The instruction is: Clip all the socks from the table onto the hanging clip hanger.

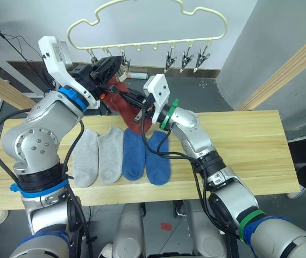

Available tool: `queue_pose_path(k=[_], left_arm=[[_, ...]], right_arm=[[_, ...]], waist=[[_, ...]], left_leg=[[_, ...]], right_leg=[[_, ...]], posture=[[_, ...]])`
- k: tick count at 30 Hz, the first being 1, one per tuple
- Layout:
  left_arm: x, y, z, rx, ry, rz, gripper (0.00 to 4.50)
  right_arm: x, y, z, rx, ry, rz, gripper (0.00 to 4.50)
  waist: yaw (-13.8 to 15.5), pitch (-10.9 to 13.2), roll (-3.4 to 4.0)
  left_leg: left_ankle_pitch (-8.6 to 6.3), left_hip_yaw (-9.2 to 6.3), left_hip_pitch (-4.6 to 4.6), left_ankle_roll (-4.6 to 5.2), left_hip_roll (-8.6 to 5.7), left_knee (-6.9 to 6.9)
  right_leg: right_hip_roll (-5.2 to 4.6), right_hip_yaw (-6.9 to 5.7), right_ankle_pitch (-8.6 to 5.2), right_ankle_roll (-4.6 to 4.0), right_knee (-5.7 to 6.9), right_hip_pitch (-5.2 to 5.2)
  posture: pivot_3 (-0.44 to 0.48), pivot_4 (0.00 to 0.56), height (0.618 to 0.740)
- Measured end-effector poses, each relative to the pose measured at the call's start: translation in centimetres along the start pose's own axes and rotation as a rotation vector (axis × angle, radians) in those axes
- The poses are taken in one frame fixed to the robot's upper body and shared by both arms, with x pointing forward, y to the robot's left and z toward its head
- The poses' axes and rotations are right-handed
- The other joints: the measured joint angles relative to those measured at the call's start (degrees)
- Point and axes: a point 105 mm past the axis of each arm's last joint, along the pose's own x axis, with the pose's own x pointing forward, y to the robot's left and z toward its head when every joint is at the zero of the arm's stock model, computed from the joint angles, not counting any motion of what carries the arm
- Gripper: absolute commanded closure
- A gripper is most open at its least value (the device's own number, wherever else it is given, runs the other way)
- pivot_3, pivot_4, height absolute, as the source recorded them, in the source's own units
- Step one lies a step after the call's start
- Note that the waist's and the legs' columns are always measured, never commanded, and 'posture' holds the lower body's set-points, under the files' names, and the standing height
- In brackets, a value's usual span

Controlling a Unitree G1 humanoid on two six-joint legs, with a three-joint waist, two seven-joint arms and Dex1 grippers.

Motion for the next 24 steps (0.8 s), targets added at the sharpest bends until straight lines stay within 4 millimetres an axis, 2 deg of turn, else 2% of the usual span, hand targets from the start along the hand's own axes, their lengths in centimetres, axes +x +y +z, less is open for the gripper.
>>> queue_pose_path(k=[7, 18, 20, 24], left_arm=[[-0.02, -0.01, -0.02, -0.001, 0.001, -0.002, 4.14], [-0.12, 0.04, -0.13, -0.001, 0.003, -0.003, 4.14], [-0.24, 0.16, -0.09, 0.006, 0.004, 0.003, 3.43], [-0.51, 0.42, -0.63, 0.007, 0.025, 0.006, 2.34]], right_arm=[[-0.06, -0.49, 0.45, 0.012, -0.021, -0.012, 4.5], [0.33, -0.03, 0.81, 0.029, -0.039, 0.02, 4.5], [0.52, 0.05, 0.81, 0.031, -0.037, 0.024, 4.5], [0.94, 0.26, 1.03, 0.031, -0.041, 0.035, 4.5]], waist=[[0.0, 0.0, 0.0], [-0.02, 0.0, 0.0], [-0.02, 0.0, 0.0], [0.0, 0.0, 0.0]], left_leg=[[0.0, 0.0, 0.0, 0.0, 0.0, 0.0], [0.0, 0.0, 0.0, 0.0, 0.0, 0.01], [0.0, 0.0, 0.0, 0.0, 0.0, 0.01], [0.0, 0.0, 0.0, 0.0, 0.0, 0.01]], right_leg=[[0.0, 0.0, 0.0, 0.0, 0.0, 0.0], [0.0, -0.01, 0.0, -0.01, 0.03, 0.0], [0.0, 0.0, 0.01, -0.01, 0.03, 0.0], [0.0, 0.0, 0.01, -0.01, 0.03, 0.0]], posture=[[0.0, 0.465, 0.74], [0.006, 0.466, 0.74], [0.01, 0.467, 0.74], [0.016, 0.469, 0.74]])
